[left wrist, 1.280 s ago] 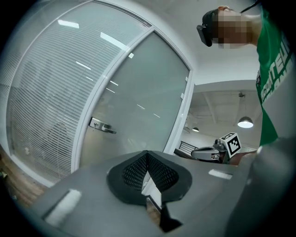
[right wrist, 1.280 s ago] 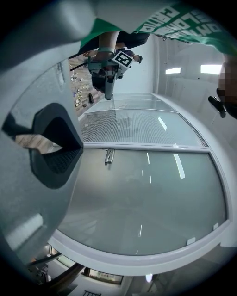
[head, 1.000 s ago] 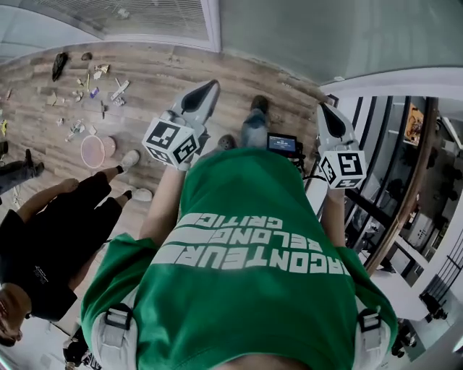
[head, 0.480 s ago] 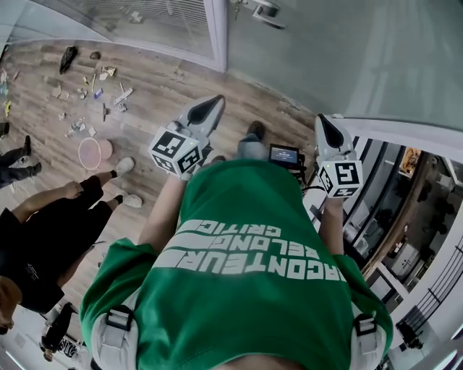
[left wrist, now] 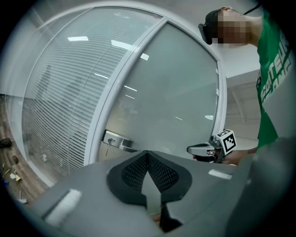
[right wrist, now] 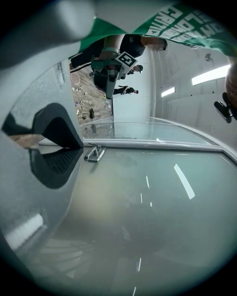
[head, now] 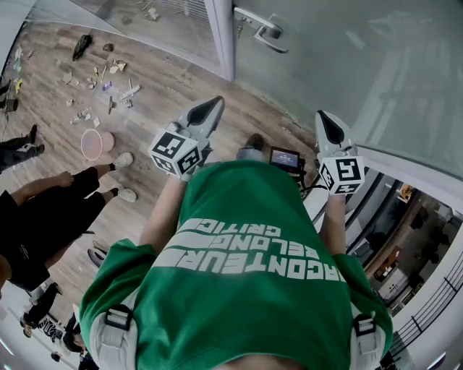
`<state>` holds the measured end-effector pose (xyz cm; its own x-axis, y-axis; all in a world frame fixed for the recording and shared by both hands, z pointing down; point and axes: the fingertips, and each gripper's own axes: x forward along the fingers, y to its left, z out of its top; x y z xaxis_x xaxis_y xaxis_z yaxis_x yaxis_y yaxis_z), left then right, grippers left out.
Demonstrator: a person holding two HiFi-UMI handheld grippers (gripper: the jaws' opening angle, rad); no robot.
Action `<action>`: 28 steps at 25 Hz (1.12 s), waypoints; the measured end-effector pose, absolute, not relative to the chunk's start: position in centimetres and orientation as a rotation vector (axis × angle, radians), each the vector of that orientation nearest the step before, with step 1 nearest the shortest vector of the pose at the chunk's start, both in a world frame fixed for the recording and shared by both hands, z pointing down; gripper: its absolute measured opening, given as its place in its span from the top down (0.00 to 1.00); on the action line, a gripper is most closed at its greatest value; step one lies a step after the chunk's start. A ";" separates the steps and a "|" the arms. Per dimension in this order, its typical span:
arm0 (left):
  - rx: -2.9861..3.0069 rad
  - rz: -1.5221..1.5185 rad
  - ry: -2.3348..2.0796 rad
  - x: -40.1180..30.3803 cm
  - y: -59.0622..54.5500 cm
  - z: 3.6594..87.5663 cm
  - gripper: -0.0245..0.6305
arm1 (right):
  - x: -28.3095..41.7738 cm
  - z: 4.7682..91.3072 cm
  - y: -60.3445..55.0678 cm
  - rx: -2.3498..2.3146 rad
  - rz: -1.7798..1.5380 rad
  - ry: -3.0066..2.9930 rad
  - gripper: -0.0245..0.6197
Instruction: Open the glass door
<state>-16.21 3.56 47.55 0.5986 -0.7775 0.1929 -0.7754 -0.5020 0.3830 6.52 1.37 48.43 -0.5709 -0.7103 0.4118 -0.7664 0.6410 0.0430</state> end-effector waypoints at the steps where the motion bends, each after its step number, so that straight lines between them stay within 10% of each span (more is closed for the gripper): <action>1: 2.395 -0.003 -1.245 -15.9 3.4 47.6 0.95 | 6.6 48.4 0.9 1.155 0.190 -2.478 0.97; 28: 2.298 -0.007 -1.418 -13.3 1.6 48.3 0.95 | -2.9 51.8 -10.5 0.619 -0.019 -2.404 0.79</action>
